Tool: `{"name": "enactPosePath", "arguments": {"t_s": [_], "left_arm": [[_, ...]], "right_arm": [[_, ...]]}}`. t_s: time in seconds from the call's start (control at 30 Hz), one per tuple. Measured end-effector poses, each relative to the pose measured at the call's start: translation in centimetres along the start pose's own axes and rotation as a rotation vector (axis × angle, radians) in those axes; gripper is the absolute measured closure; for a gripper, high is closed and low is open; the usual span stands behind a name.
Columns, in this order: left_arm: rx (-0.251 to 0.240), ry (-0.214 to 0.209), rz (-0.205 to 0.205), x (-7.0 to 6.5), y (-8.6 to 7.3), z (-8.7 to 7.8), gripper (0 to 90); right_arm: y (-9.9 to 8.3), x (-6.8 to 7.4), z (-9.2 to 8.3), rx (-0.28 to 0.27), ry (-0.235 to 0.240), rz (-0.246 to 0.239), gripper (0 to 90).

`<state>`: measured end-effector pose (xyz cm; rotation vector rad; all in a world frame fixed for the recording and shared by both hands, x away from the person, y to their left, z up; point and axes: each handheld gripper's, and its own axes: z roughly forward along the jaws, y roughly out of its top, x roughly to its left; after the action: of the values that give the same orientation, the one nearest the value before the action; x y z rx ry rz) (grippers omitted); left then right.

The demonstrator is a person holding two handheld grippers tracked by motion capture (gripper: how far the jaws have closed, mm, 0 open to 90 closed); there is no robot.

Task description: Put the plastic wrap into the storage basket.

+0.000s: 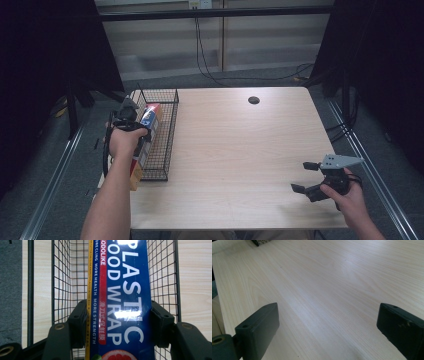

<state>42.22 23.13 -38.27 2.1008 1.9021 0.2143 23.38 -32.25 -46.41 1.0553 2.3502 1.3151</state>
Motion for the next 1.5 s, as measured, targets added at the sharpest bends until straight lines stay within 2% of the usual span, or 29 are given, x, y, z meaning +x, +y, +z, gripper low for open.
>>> {"name": "enactPosePath", "arguments": {"t_s": [0.1, 0.13, 0.2, 0.3, 0.5, 0.6, 0.63, 0.77, 1.03, 1.13, 1.2, 1.23, 1.4, 1.43, 1.5], "left_arm": [[0.004, 0.008, 0.002, 0.0, 0.0, 0.1, 42.5], [0.003, 0.003, -0.018, -0.1, 0.0, 0.2, 42.5], [0.007, 0.013, 0.001, 0.1, 0.0, 0.1, 42.5], [0.004, 0.009, -0.017, 0.1, 0.0, 0.2, 42.5], [0.016, 0.016, -0.012, 0.0, 0.0, 0.3, 42.4], [0.014, 0.019, -0.028, -0.1, 0.1, 0.4, 42.4], [0.016, 0.023, -0.016, 0.0, 0.1, 0.4, 42.4], [0.011, 0.019, -0.037, 0.0, 0.0, 0.7, 42.3], [0.019, 0.024, -0.028, 0.2, 0.0, 0.9, 42.0], [0.016, 0.027, -0.047, 0.1, 0.0, 1.1, 41.9], [0.027, 0.032, -0.031, 0.2, 0.0, 1.1, 41.8], [0.024, 0.031, -0.042, 0.1, 0.0, 1.2, 41.8], [0.028, 0.029, -0.028, 0.3, 0.0, 1.3, 41.8], [0.026, 0.022, -0.045, 0.2, 0.0, 1.3, 41.8], [0.026, 0.022, -0.05, 0.3, 0.0, 1.3, 41.7]], "right_arm": [[0.0, 0.0, 0.0, 0.001, -0.001, -0.001, 4.1], [0.0, 0.0, 0.0, 0.0, -0.001, 0.0, 4.1], [0.0, 0.0, 0.0, 0.001, 0.0, -0.001, 4.1], [0.0, 0.0, 0.0, 0.0, 0.0, 0.0, 4.1], [0.0, 0.0, 0.0, 0.0, 0.002, -0.001, 4.1], [0.0, 0.0, 0.0, -0.001, -0.001, -0.001, 4.1], [0.0, 0.0, 0.0, -0.001, -0.001, -0.001, 4.2], [0.0, 0.0, 0.0, 0.001, 0.001, -0.002, 4.1], [0.0, 0.0, -0.1, -0.001, 0.0, -0.001, 4.1], [0.0, 0.0, -0.1, 0.0, 0.001, -0.001, 4.1], [0.0, 0.0, -0.1, 0.0, 0.001, -0.003, 4.2], [0.0, 0.0, -0.1, 0.0, 0.001, -0.002, 4.2], [0.0, 0.0, -0.1, 0.0, 0.0, -0.002, 4.2], [0.0, 0.0, -0.1, 0.001, 0.001, -0.001, 4.2], [0.0, 0.0, -0.1, 0.001, 0.0, -0.002, 4.1]]}}
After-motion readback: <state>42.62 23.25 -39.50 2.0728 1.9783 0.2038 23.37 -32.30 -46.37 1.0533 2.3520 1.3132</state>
